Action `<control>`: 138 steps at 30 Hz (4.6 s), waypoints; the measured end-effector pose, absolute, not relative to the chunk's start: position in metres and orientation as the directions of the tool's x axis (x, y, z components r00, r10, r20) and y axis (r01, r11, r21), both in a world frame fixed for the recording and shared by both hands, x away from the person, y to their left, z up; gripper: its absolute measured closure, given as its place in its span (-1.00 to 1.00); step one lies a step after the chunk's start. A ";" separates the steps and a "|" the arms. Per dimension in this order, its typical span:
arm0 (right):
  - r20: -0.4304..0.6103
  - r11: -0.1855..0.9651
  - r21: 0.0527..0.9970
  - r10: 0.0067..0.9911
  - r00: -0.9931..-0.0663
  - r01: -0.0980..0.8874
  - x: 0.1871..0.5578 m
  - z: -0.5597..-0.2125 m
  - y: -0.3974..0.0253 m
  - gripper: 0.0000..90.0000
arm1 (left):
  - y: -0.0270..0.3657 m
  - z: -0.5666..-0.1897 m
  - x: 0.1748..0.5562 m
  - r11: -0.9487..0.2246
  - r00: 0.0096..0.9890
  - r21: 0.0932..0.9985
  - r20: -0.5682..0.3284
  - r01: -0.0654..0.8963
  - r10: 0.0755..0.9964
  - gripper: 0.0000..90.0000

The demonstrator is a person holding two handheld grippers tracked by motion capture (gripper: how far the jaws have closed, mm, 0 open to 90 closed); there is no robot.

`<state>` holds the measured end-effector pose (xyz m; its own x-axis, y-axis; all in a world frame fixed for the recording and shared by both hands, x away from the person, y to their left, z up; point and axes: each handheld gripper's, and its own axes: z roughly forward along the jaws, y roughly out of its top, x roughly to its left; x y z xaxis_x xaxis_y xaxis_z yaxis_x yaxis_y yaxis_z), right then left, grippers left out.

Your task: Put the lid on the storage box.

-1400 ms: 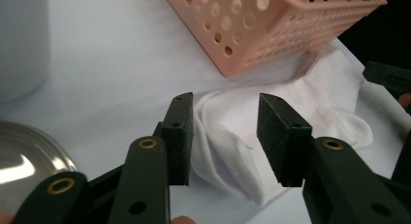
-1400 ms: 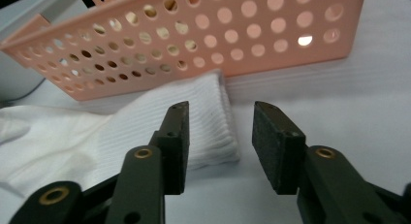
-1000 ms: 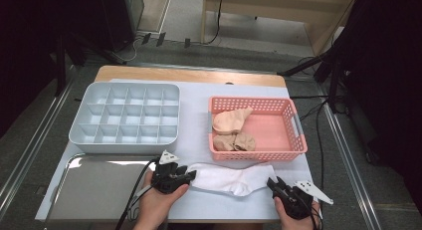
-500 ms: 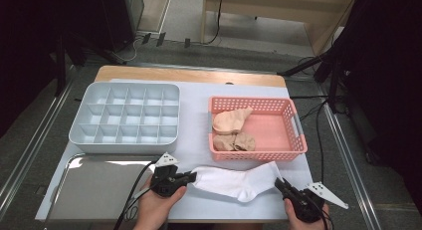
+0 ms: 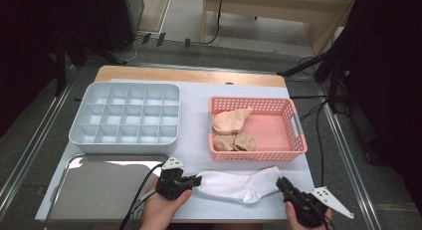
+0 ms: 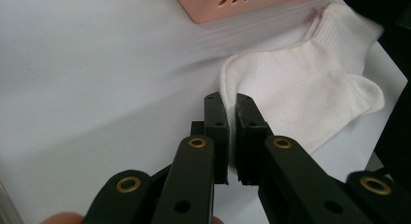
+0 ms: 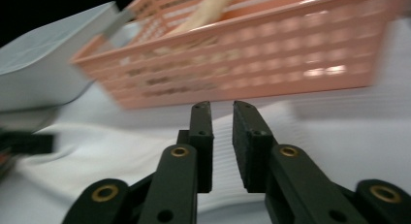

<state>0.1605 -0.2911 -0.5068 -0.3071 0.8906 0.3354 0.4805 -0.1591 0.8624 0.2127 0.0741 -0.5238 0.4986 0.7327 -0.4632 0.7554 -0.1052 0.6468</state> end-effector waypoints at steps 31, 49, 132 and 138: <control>0.280 -0.147 0.854 0.938 -0.203 0.499 0.161 -0.528 -0.306 0.50 | 0.078 -0.520 0.213 -0.040 0.494 0.689 -0.477 0.724 0.727 0.47; 0.287 -0.152 0.824 0.943 -0.170 0.545 0.178 -0.540 -0.306 0.17 | 0.059 -0.500 0.197 -0.087 0.565 0.784 -0.361 0.615 0.742 0.46; 0.160 0.116 0.878 0.844 -0.513 0.465 0.165 -0.530 -0.105 0.51 | 0.090 -0.513 0.191 -0.062 0.530 0.764 -0.384 0.642 0.756 0.84; 0.200 0.086 0.888 0.812 -0.548 0.451 0.163 -0.524 -0.108 0.15 | 0.092 -0.512 0.192 -0.057 0.529 0.766 -0.387 0.641 0.755 0.84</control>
<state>0.1626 -0.1079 -0.5236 -0.5481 0.8122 0.1996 0.4508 0.0859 0.8885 0.1920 0.0919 -0.5123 0.5291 0.7554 -0.3866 0.6406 -0.0568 0.7658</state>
